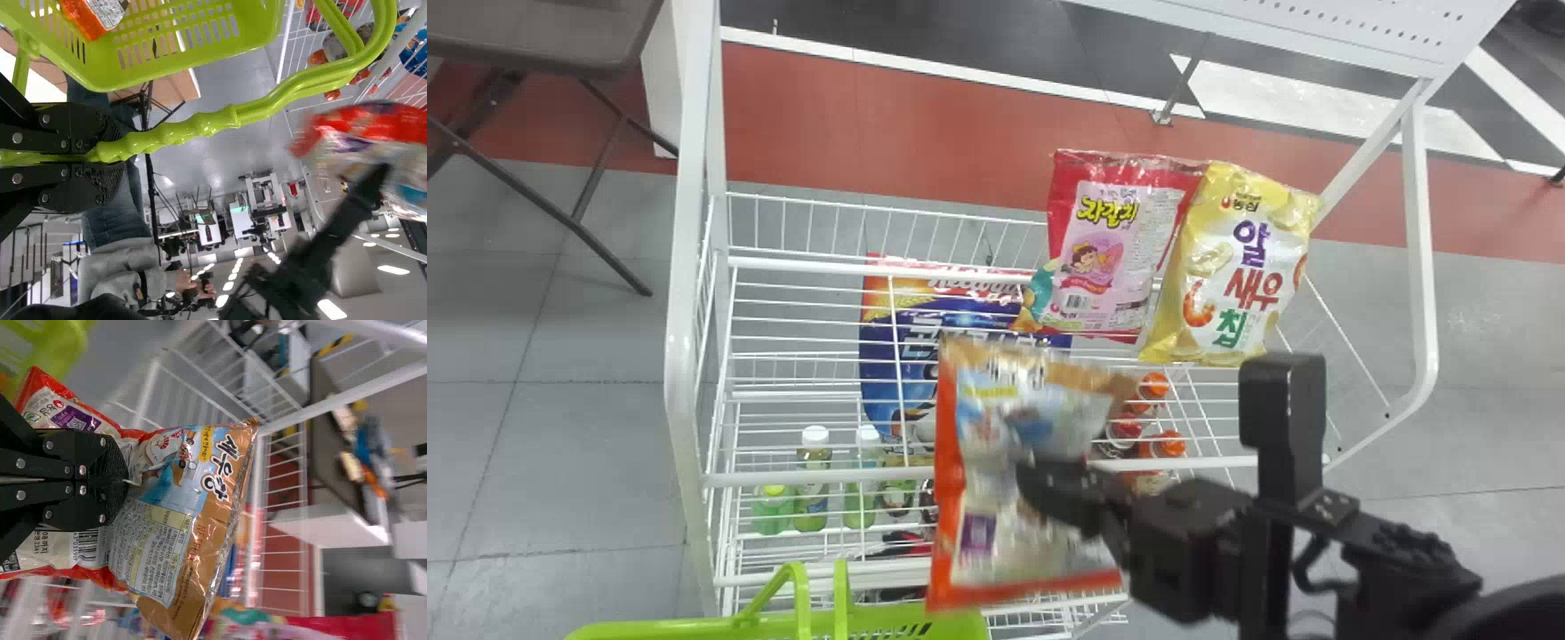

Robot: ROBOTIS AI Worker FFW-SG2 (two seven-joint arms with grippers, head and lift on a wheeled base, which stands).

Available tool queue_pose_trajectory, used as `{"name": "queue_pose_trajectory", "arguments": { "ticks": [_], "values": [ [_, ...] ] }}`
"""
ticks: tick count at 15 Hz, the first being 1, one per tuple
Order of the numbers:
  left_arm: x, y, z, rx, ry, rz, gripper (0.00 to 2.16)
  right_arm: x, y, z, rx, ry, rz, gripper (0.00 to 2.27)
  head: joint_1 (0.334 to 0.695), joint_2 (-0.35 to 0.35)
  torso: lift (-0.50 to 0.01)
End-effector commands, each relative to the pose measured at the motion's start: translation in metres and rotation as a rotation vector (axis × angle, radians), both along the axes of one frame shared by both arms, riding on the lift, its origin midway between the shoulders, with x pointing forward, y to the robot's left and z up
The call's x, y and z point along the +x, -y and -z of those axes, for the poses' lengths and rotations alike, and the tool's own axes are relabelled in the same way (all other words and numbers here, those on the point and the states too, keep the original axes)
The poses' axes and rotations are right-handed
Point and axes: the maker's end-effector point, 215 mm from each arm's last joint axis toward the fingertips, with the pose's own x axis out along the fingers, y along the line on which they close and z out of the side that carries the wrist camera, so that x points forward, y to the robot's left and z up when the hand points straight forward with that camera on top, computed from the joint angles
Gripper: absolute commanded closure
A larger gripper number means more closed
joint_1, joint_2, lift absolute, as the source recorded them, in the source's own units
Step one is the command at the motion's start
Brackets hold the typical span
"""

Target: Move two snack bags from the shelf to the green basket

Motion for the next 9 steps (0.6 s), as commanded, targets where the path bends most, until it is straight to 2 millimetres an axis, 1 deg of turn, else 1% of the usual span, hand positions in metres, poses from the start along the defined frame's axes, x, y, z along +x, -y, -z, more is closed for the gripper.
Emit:
{"name": "queue_pose_trajectory", "arguments": {
  "ticks": [1, 3, 5, 6, 7, 9],
  "values": [
    [0.001, 0.001, -0.001, -0.004, 0.003, -0.001, 2.06, -0.033, 0.0, 0.012, -0.011, -0.116, -0.005, 2.25, 0.695, -0.35, -0.016],
    [0.001, 0.0, -0.002, -0.011, 0.002, -0.002, 2.06, -0.042, -0.014, 0.015, -0.004, -0.133, -0.043, 2.25, 0.695, -0.35, -0.016],
    [0.001, 0.0, -0.004, -0.018, 0.003, -0.002, 2.05, -0.058, -0.037, 0.024, 0.025, -0.174, -0.089, 2.25, 0.695, -0.35, -0.016],
    [0.001, 0.0, -0.004, -0.019, 0.003, -0.002, 2.06, -0.068, -0.049, 0.031, 0.029, -0.197, -0.112, 2.25, 0.695, -0.35, -0.016],
    [0.002, 0.001, -0.005, -0.021, 0.007, -0.002, 2.06, -0.076, -0.056, 0.04, 0.02, -0.22, -0.123, 2.25, 0.695, -0.35, -0.016],
    [0.001, 0.003, -0.006, -0.022, 0.009, 0.002, 2.06, -0.095, -0.069, 0.063, -0.003, -0.284, -0.156, 2.25, 0.695, -0.35, -0.016]
  ]
}}
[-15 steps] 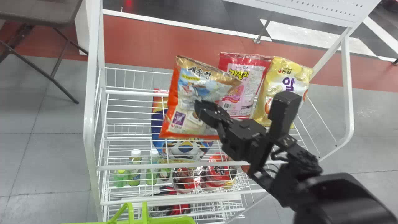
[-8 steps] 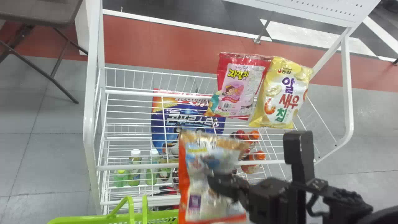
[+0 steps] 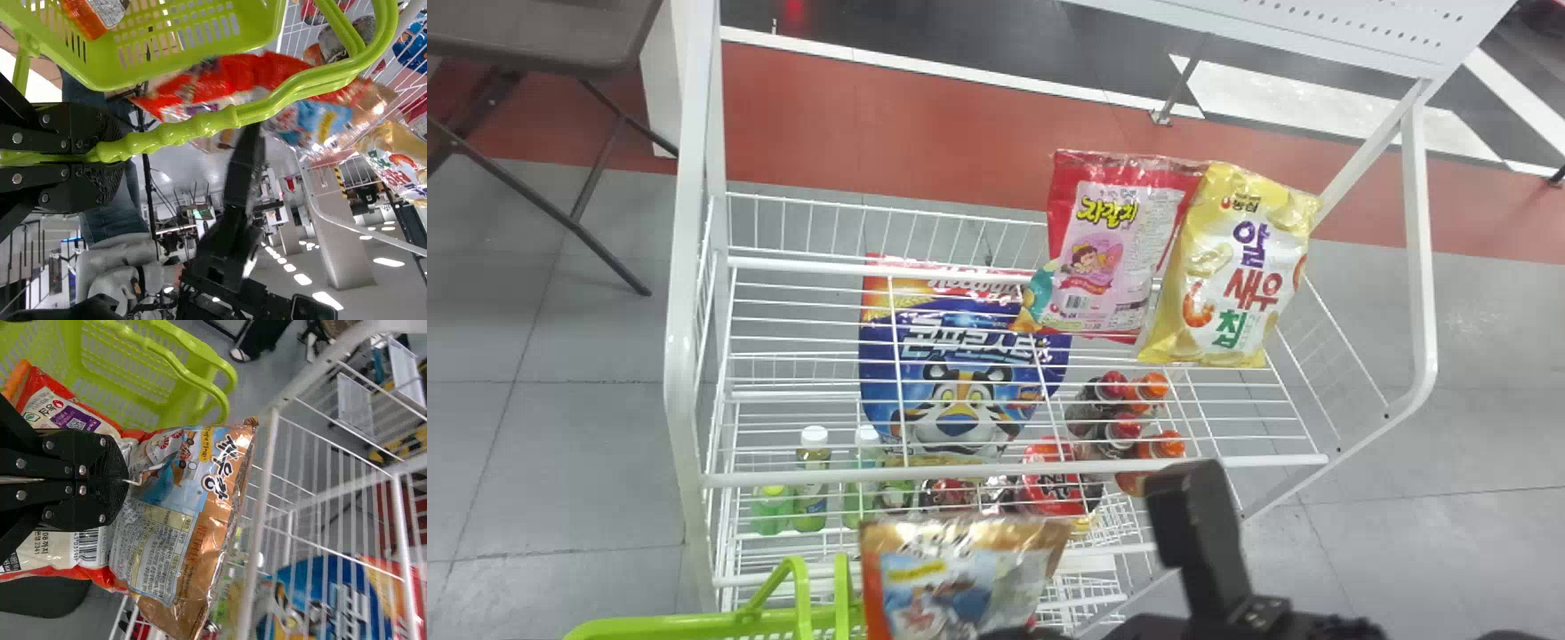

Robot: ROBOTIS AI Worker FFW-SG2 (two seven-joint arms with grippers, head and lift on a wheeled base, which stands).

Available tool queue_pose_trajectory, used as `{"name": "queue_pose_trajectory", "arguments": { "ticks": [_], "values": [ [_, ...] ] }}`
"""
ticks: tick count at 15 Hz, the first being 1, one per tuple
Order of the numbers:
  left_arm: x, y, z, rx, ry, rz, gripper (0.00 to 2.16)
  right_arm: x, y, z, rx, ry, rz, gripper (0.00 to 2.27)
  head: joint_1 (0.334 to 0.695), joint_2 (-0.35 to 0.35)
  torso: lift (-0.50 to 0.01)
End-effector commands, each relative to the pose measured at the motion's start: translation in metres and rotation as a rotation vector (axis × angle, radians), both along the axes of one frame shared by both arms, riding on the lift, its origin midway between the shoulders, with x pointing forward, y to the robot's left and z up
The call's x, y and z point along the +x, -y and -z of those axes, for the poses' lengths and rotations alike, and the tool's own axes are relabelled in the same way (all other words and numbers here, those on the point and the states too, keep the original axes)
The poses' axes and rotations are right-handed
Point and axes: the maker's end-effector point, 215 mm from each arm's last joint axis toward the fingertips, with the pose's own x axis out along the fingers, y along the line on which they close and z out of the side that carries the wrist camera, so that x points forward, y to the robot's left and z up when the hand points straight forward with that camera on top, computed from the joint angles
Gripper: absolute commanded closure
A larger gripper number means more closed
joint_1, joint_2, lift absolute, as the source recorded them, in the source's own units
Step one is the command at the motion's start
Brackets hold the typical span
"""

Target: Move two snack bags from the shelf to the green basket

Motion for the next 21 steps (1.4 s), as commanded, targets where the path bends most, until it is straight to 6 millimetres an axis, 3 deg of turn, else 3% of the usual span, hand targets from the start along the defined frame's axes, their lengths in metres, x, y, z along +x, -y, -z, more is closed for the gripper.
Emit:
{"name": "queue_pose_trajectory", "arguments": {
  "ticks": [1, 4, 7, 10, 11, 12, 13, 14, 17, 20, 21],
  "values": [
    [-0.001, 0.002, -0.002, -0.004, 0.004, 0.005, 2.06, -0.026, -0.016, 0.031, -0.019, -0.087, -0.048, 2.25, 0.695, -0.35, -0.016],
    [-0.002, 0.004, -0.005, -0.008, 0.009, 0.01, 2.06, -0.066, -0.025, 0.085, -0.083, -0.22, -0.115, 2.25, 0.695, -0.35, -0.016],
    [-0.004, 0.003, -0.008, -0.007, 0.015, 0.009, 2.06, -0.081, -0.034, 0.112, -0.095, -0.289, -0.143, 2.25, 0.695, -0.35, -0.016],
    [-0.008, 0.002, -0.009, -0.006, 0.012, 0.009, 2.06, -0.057, -0.047, 0.117, -0.065, -0.203, -0.144, 2.25, 0.695, -0.35, -0.016],
    [-0.008, 0.002, -0.01, -0.006, 0.012, 0.008, 2.06, -0.054, -0.046, 0.116, -0.064, -0.193, -0.142, 2.12, 0.695, -0.35, -0.016],
    [-0.009, 0.002, -0.011, -0.006, 0.013, 0.008, 2.06, -0.05, -0.04, 0.117, -0.073, -0.189, -0.129, 1.37, 0.695, -0.35, -0.016],
    [-0.009, 0.002, -0.012, -0.008, 0.015, 0.009, 2.06, -0.044, -0.031, 0.117, -0.083, -0.179, -0.114, 0.14, 0.695, -0.35, -0.016],
    [-0.011, 0.002, -0.011, -0.008, 0.012, 0.009, 2.05, -0.034, -0.023, 0.116, -0.089, -0.157, -0.095, 0.0, 0.695, -0.35, -0.016],
    [-0.012, 0.004, -0.012, -0.01, 0.01, 0.012, 2.06, -0.018, -0.003, 0.102, -0.087, -0.12, -0.047, 0.06, 0.695, -0.35, -0.016],
    [-0.012, 0.004, -0.01, -0.007, 0.01, 0.012, 2.06, -0.003, -0.008, 0.063, -0.02, -0.048, -0.032, 0.07, 0.695, -0.35, -0.016],
    [-0.012, 0.005, -0.01, -0.007, 0.01, 0.011, 2.06, 0.011, -0.013, 0.043, 0.011, 0.012, -0.02, 0.08, 0.695, -0.35, -0.016]
  ]
}}
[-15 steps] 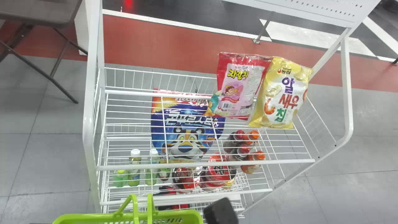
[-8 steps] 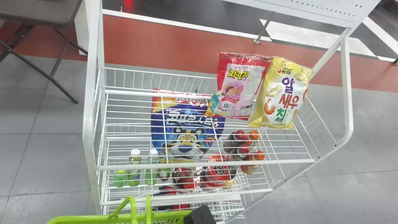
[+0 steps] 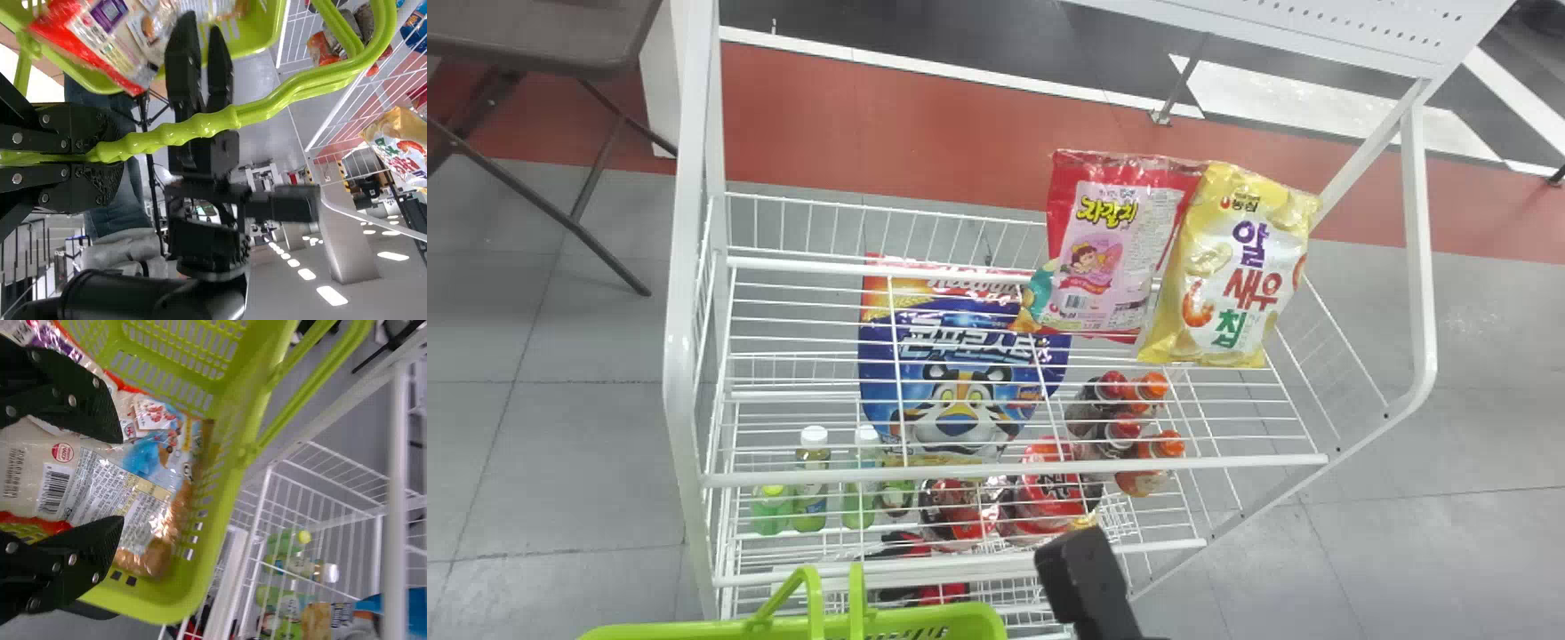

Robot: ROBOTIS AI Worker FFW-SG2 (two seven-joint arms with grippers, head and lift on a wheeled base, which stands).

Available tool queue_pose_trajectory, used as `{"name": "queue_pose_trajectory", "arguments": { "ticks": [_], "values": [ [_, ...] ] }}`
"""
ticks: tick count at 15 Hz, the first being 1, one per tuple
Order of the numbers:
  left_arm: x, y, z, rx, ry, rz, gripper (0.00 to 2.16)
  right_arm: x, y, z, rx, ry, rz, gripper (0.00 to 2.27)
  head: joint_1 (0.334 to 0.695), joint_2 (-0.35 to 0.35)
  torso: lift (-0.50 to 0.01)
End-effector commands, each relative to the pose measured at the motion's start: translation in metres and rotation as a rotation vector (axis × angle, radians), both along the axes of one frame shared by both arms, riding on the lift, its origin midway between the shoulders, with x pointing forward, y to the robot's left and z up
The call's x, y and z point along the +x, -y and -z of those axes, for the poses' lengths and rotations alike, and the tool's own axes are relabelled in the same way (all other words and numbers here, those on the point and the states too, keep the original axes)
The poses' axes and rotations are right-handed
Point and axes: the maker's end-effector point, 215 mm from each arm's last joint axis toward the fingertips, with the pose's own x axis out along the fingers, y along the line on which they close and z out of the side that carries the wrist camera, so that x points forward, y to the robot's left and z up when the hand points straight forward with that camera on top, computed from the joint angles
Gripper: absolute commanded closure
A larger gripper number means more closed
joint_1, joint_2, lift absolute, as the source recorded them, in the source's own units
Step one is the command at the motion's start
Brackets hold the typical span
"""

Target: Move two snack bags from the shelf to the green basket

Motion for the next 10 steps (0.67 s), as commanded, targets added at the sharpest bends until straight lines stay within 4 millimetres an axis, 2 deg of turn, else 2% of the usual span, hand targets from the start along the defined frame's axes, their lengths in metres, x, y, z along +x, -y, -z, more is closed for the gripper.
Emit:
{"name": "queue_pose_trajectory", "arguments": {
  "ticks": [1, 2, 3, 4, 5, 8, 10],
  "values": [
    [0.0, 0.001, 0.001, -0.001, 0.004, -0.001, 2.06, 0.034, -0.007, -0.046, 0.055, 0.157, 0.027, 0.08, 0.695, -0.35, -0.016],
    [0.001, 0.001, 0.001, -0.003, 0.007, -0.001, 2.06, 0.056, -0.011, -0.07, 0.093, 0.261, 0.042, 0.08, 0.695, -0.35, -0.016],
    [0.001, 0.001, 0.002, -0.004, 0.009, -0.004, 2.06, 0.089, -0.019, -0.113, 0.174, 0.443, 0.057, 0.08, 0.695, -0.35, -0.016],
    [0.001, 0.001, 0.003, -0.004, 0.012, -0.007, 2.06, 0.11, -0.02, -0.147, 0.222, 0.588, 0.082, 0.08, 0.695, -0.35, -0.016],
    [0.0, 0.001, 0.004, -0.006, 0.012, -0.008, 2.06, 0.121, -0.017, -0.162, 0.237, 0.668, 0.106, 0.09, 0.695, -0.35, -0.016],
    [0.003, 0.001, 0.008, -0.008, 0.022, -0.018, 2.06, 0.146, 0.007, -0.174, 0.175, 0.852, 0.212, 0.09, 0.695, -0.35, -0.016],
    [0.0, 0.002, 0.012, -0.003, 0.017, -0.022, 2.06, 0.147, 0.019, -0.172, 0.144, 0.934, 0.268, 0.1, 0.695, -0.35, -0.016]
  ]
}}
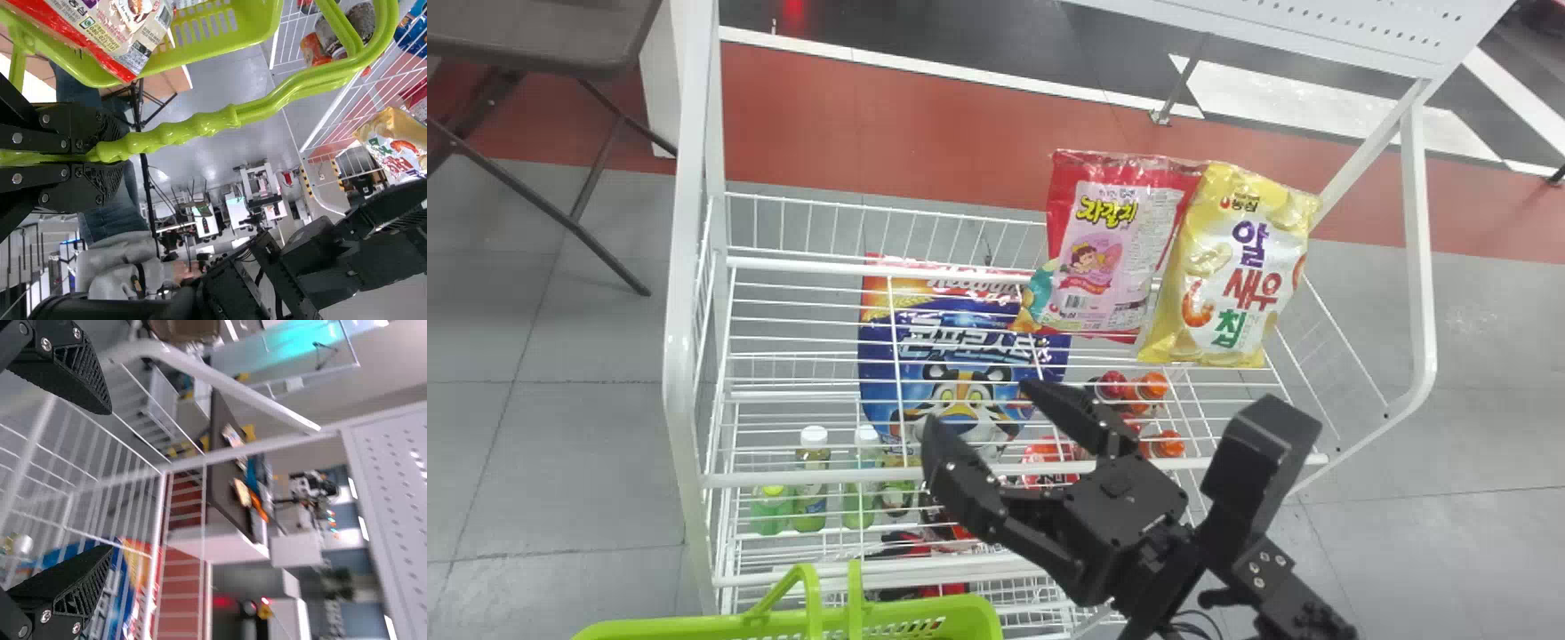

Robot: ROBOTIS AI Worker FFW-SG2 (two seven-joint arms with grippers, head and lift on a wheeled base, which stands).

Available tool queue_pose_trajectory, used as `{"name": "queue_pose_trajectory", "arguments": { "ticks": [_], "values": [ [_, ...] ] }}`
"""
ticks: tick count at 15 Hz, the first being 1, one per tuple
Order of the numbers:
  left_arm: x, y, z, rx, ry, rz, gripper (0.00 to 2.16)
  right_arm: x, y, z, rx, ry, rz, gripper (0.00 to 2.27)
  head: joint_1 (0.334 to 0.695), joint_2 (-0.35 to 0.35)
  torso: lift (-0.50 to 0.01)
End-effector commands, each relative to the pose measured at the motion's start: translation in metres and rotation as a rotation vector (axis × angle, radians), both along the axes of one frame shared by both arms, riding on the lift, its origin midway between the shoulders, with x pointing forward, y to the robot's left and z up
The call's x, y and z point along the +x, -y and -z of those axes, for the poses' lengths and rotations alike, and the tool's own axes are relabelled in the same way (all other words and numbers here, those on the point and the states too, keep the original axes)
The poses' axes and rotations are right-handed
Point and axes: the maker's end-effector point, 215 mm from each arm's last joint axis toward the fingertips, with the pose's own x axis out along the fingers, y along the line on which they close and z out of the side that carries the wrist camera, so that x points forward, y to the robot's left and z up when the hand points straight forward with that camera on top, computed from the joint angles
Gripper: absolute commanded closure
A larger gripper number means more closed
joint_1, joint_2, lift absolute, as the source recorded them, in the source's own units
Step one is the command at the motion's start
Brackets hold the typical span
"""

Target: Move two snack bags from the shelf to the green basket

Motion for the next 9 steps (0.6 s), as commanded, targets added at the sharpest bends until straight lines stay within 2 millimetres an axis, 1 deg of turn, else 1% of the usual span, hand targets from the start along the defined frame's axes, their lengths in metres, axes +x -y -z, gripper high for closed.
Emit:
{"name": "queue_pose_trajectory", "arguments": {
  "ticks": [1, 4, 5, 8, 9],
  "values": [
    [-0.002, 0.0, 0.005, 0.0, -0.007, -0.005, 2.06, -0.005, 0.005, -0.003, -0.034, 0.102, 0.045, 0.1, 0.695, -0.35, -0.016],
    [-0.002, 0.001, 0.008, -0.003, -0.008, -0.007, 2.06, -0.021, 0.006, -0.003, -0.054, 0.17, 0.082, 0.1, 0.695, -0.35, -0.016],
    [-0.003, 0.002, 0.009, -0.008, -0.011, -0.005, 2.06, -0.023, 0.004, -0.006, -0.063, 0.195, 0.093, 0.1, 0.695, -0.35, -0.016],
    [-0.007, 0.003, 0.012, -0.015, -0.015, -0.007, 2.06, -0.025, 0.004, -0.003, -0.057, 0.185, 0.111, 0.1, 0.695, -0.35, -0.016],
    [-0.008, 0.003, 0.012, -0.017, -0.014, -0.008, 2.06, -0.024, 0.007, -0.004, -0.057, 0.187, 0.125, 0.1, 0.695, -0.35, -0.016]
  ]
}}
